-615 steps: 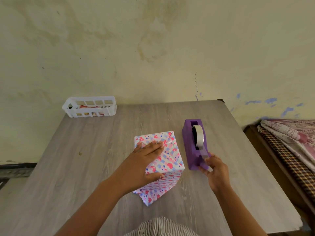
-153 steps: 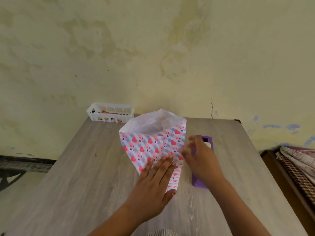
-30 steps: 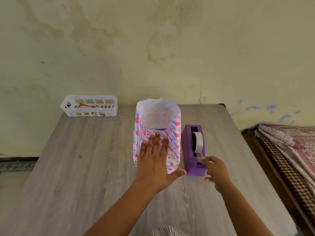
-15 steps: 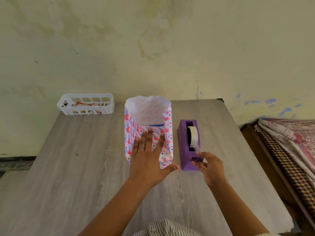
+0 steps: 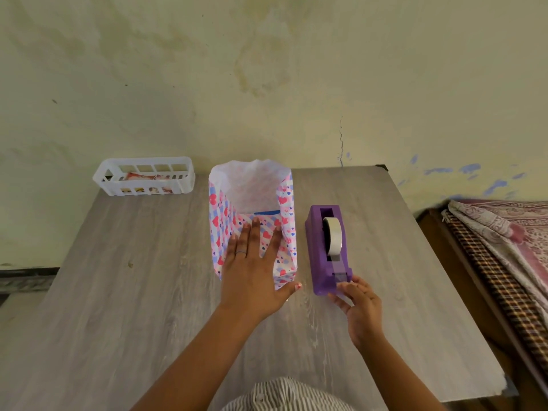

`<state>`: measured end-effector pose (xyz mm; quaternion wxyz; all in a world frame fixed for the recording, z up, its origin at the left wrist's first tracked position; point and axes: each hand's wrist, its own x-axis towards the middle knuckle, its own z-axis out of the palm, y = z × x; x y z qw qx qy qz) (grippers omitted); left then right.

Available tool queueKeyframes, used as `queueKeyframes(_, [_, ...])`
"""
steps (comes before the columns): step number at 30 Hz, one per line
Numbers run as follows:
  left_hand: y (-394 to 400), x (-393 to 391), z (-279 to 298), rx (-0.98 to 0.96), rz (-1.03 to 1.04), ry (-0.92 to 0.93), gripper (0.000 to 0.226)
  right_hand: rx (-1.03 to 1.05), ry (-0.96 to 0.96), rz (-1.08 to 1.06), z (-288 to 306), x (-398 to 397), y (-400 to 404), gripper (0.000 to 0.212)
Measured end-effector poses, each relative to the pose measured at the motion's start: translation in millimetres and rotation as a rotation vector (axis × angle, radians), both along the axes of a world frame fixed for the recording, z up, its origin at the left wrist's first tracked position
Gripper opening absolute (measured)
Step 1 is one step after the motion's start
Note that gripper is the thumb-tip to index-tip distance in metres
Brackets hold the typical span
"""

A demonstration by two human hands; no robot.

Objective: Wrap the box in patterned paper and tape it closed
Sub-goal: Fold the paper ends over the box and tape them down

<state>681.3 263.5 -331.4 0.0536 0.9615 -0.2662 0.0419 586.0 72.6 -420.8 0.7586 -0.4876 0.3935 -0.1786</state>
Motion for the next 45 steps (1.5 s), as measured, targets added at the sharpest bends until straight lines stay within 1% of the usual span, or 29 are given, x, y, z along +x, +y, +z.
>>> queueKeyframes(2, [0, 2, -2, 0.01, -0.001, 0.007, 0.101, -0.019, 0.039, 0.014, -3, 0, -2, 0.025])
queueKeyframes(4, [-1, 3, -2, -0.006, -0.002, 0.008, 0.1, -0.088, 0.102, 0.048, -5, 2, -3, 0.015])
queueKeyframes(6, [-1, 3, -4, -0.001, -0.003, 0.0, 0.1, -0.246, 0.21, 0.088, -4, 7, -5, 0.003])
queueKeyframes(7, [-1, 3, -5, 0.003, -0.003, -0.005, 0.1, -0.357, 0.289, 0.115, -2, 9, -6, 0.002])
queueKeyframes(9, [0, 3, -6, -0.002, 0.002, -0.023, 0.1, -0.557, 0.458, 0.17, -2, 7, -7, 0.011])
queueKeyframes(11, [0, 2, -7, 0.001, 0.004, -0.029, 0.1, -0.635, 0.588, 0.198, -6, -6, -5, 0.018])
queueKeyframes(12, [0, 3, -6, 0.002, 0.006, -0.023, 0.101, -0.663, 0.614, 0.199, -7, -14, -2, 0.019])
queueKeyframes(14, [0, 3, -6, -0.011, 0.012, -0.018, 0.101, -0.799, 0.563, 0.231, 0, -26, 3, 0.018])
queueKeyframes(16, [0, 1, -6, -0.024, 0.009, -0.018, 0.101, -0.974, 0.426, 0.285, 21, -25, 4, 0.014])
queueKeyframes(19, [0, 0, -4, -0.049, 0.009, -0.006, 0.1, -1.196, 0.215, 0.331, 75, -5, 10, 0.015])
queueKeyframes(21, [0, -1, -3, -0.062, 0.006, -0.007, 0.098, -1.349, 0.092, 0.334, 115, 10, 20, 0.02])
queueKeyframes(22, [0, -2, -3, -0.066, 0.005, -0.005, 0.097, -1.392, 0.05, 0.358, 136, 18, 28, 0.024])
queueKeyframes(23, [0, -3, -3, -0.071, 0.004, 0.0, 0.096, -1.364, 0.027, 0.41, 156, 26, 37, 0.03])
queueKeyframes(24, [0, -3, -2, -0.082, 0.001, 0.005, 0.095, -1.289, 0.008, 0.487, 174, 35, 46, 0.036])
queueKeyframes(25, [-1, -3, -3, -0.095, -0.006, 0.011, 0.095, -1.217, -0.002, 0.577, 189, 45, 54, 0.036])
queueKeyframes(26, [-1, -3, -3, -0.11, -0.015, 0.02, 0.096, -1.201, -0.009, 0.657, 200, 56, 61, 0.029])
queueKeyframes(28, [-1, -3, -2, -0.121, -0.022, 0.028, 0.098, -1.286, -0.041, 0.782, 214, 81, 74, 0.013])
queueKeyframes(30, [-1, -3, 1, -0.093, -0.007, 0.04, 0.103, -1.349, -0.019, 0.9, 221, 108, 81, 0.014])
queueKeyframes(33, [-3, -4, 1, -0.075, 0.019, 0.061, 0.111, -1.49, 0.176, 1.079, 220, 141, 84, 0.018])
queueKeyframes(36, [-3, -6, -1, -0.064, 0.043, 0.091, 0.115, -1.615, 0.295, 1.116, 209, 160, 91, 0.021])
queueKeyframes(38, [-4, -7, -1, -0.068, 0.053, 0.105, 0.115, -1.607, 0.392, 1.132, 207, 171, 98, 0.021])
queueKeyframes(40, [-5, -8, -2, -0.087, 0.061, 0.097, 0.115, -1.576, 0.517, 1.143, 210, 176, 100, 0.015])
queueKeyframes(41, [-6, -8, -1, -0.098, 0.062, 0.091, 0.115, -1.596, 0.528, 1.124, 212, 176, 98, 0.013])
queueKeyframes(43, [-6, -8, -2, -0.119, 0.062, 0.078, 0.114, -1.71, 0.473, 1.093, 210, 179, 95, 0.016])
queueKeyframes(44, [-6, -8, -3, -0.127, 0.063, 0.074, 0.112, -1.744, 0.512, 1.118, 209, 181, 95, 0.015])
queueKeyframes(45, [-6, -9, -3, -0.133, 0.065, 0.074, 0.111, -1.742, 0.591, 1.148, 210, 181, 96, 0.013])
